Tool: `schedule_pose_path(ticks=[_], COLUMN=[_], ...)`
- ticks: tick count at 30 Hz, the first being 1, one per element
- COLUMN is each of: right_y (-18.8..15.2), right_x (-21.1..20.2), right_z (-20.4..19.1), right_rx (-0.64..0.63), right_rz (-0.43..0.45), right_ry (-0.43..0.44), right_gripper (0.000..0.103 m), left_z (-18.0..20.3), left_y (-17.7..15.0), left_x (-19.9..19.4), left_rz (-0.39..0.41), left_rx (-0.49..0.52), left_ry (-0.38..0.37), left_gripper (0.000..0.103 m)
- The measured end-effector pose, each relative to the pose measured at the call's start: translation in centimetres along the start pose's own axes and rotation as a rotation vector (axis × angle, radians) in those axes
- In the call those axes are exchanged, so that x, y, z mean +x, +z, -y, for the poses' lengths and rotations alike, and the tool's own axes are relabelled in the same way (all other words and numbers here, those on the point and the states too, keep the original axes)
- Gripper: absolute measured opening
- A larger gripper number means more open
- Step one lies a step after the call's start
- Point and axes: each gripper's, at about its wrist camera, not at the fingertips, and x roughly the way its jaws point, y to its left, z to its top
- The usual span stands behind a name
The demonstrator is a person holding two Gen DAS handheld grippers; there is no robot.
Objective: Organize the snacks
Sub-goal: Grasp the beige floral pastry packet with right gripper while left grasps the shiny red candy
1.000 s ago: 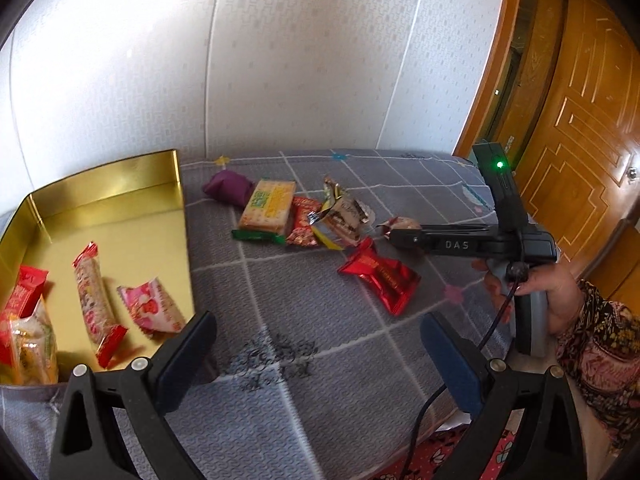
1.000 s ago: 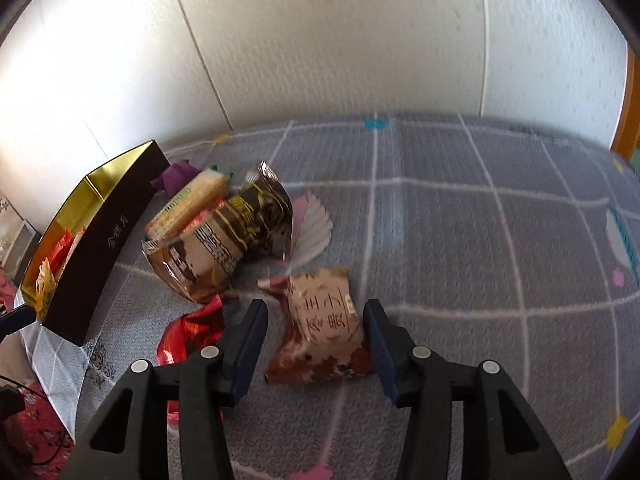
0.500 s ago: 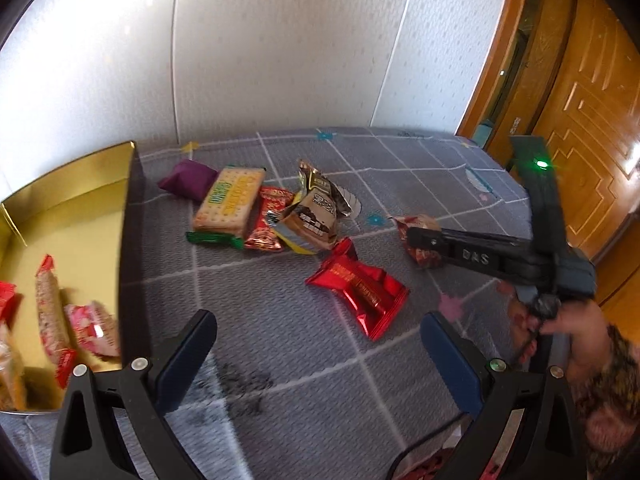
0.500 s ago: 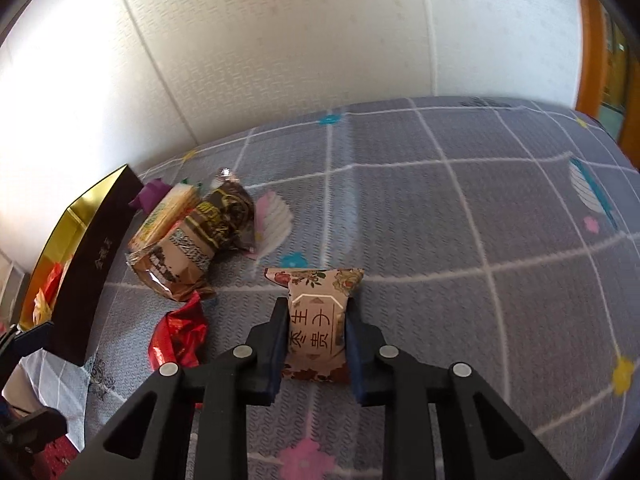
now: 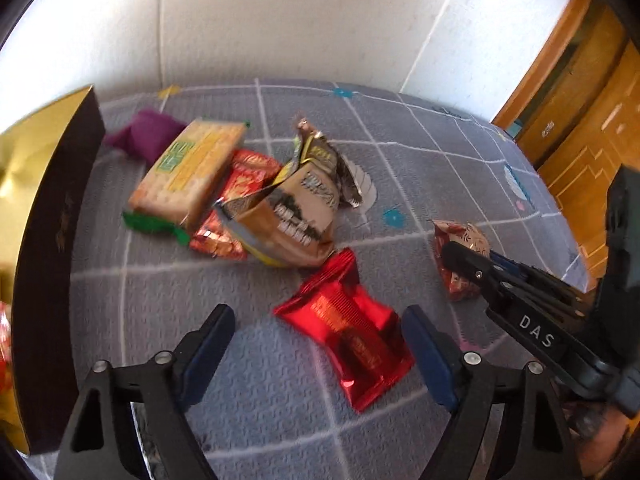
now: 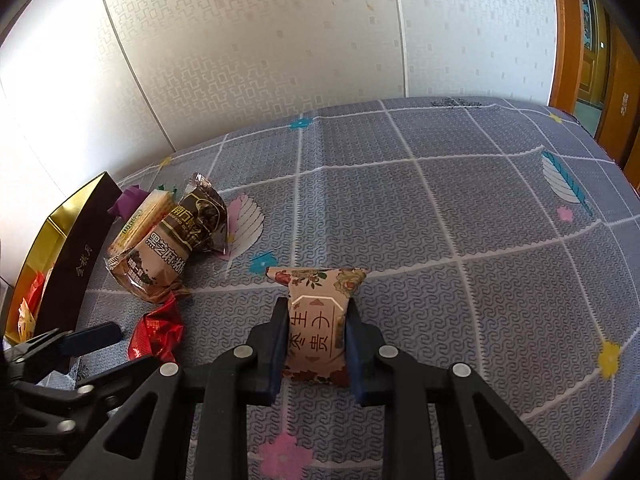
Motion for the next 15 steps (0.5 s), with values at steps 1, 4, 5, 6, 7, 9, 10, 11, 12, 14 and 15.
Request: schedule_pose_path(ticks=[1, 4, 5, 6, 7, 9, 10, 11, 12, 14, 15], right_y=[0.0, 0.0, 0.0, 0.0, 0.0, 0.0, 0.0, 0.0, 0.0, 0.0, 0.0], right_x=[0.0, 0.0, 0.0, 0.0, 0.0, 0.1, 0.1, 0.2, 0.2, 0.2, 0.2], right_z=[0.0, 0.1, 0.1, 0.0, 0.0, 0.0, -0.1, -0.1, -0.2, -0.3, -0.4], right_rx=[0.000, 0.000, 0.000, 0.001, 0.001, 0.001, 0.000, -0.001, -0.007, -0.015, -0.018], right_rz=[0.000, -0.001, -0.002, -0.002, -0.002, -0.006, -0.009, -0.012, -0.012, -0.012, -0.013], right_ry=[0.000, 0.001, 0.001, 0.000, 0.000, 0.002, 0.003, 0.005, 0.000, -0.005, -0.006], right_gripper=[0.025, 0.025, 0.025, 0.025, 0.025, 0.025, 0.025, 0.026, 0.026, 0.026, 0.026], left_z=[0.2, 1.0, 1.2, 1.4, 1.5, 1.3, 1.1, 0.9, 0.6, 0.0, -0.2], left_y=[0.0, -0.5, -0.7, -1.0, -1.2, -1.5, -1.7, -1.9, -2.1, -2.2, -2.3], left_x=[0.0, 0.2, 0.2, 0.1, 0.0, 0.0, -0.2, -0.3, -0.5, -0.8, -1.0], left_rz=[0.010, 0.041, 0.050, 0.062, 0.070, 0.078, 0.085, 0.090, 0.096, 0.101, 0.101], left_rx=[0.015, 0.080, 0.107, 0.142, 0.161, 0.181, 0.183, 0.178, 0.168, 0.149, 0.141], left_ry=[0.005, 0.036, 0.049, 0.057, 0.046, 0.041, 0.043, 0.040, 0.034, 0.023, 0.020], left_gripper=[0.084, 0.075, 0.069, 0.066, 0.060, 0.057, 0.057, 0.057, 0.057, 0.058, 0.059])
